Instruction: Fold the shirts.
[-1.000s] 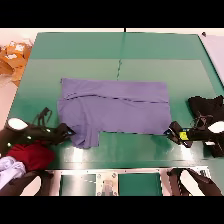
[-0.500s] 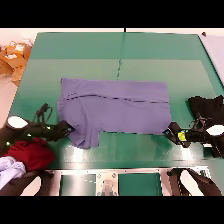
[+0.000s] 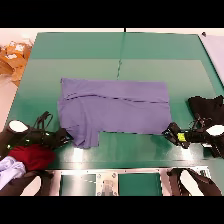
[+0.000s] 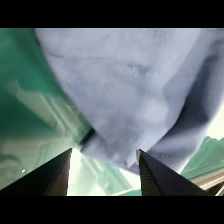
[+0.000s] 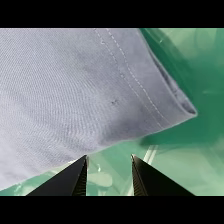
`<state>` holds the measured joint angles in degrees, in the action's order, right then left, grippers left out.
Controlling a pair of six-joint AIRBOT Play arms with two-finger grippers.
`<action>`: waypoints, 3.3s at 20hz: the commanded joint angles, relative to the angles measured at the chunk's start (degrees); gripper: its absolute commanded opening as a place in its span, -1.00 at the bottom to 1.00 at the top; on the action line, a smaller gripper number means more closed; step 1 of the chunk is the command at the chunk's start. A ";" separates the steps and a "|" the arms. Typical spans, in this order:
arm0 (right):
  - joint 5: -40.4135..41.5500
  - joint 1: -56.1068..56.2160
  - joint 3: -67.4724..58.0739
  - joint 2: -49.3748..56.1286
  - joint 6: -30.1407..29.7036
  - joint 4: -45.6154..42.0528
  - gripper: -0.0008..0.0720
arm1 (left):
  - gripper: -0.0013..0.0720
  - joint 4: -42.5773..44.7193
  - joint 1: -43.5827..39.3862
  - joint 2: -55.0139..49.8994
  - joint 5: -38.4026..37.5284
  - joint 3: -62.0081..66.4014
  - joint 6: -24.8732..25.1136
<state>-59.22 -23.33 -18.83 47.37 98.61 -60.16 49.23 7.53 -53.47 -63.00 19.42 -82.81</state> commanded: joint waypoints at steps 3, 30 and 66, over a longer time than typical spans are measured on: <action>4.02 0.04 0.04 -0.04 0.00 2.43 -0.06 | 0.32 -11.96 -6.23 -1.97 11.89 -2.40 3.04; 16.65 0.04 5.14 -0.09 1.22 9.35 -0.27 | -0.90 7.41 -12.55 -5.35 -4.24 14.86 -1.14; 13.11 7.65 -57.48 44.92 -12.79 3.78 0.12 | 0.92 21.05 -10.78 -41.86 6.32 69.20 -3.72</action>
<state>-44.80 -13.82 -66.74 86.83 87.59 -56.34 67.37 -4.47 -92.20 -61.45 83.09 -83.90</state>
